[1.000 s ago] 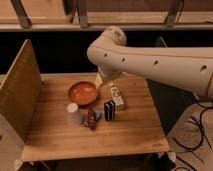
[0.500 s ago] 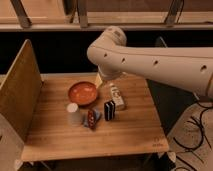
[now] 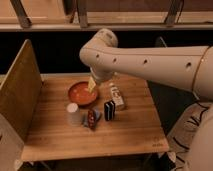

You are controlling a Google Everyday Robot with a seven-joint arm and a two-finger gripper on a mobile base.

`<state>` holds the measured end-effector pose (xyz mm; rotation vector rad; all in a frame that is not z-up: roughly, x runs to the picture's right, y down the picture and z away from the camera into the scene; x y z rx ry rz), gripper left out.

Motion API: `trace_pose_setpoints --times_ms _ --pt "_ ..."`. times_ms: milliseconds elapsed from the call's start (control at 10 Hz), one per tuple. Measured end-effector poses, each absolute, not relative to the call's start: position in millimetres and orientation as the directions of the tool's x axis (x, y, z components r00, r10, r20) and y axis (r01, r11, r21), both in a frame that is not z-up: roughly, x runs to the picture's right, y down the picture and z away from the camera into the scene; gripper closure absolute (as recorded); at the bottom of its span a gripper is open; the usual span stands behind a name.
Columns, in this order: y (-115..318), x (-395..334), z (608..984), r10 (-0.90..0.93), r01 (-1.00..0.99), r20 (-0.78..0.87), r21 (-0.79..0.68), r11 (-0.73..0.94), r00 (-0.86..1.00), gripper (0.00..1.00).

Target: Place the ceramic cup over the eraser

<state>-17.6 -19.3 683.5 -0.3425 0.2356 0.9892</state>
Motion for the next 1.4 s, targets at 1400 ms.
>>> trace_pose_setpoints --times_ms 1400 --pt "41.3 -162.0 722.6 0.522 -0.551 -0.214 -0.501 0.667 0.826 0.2"
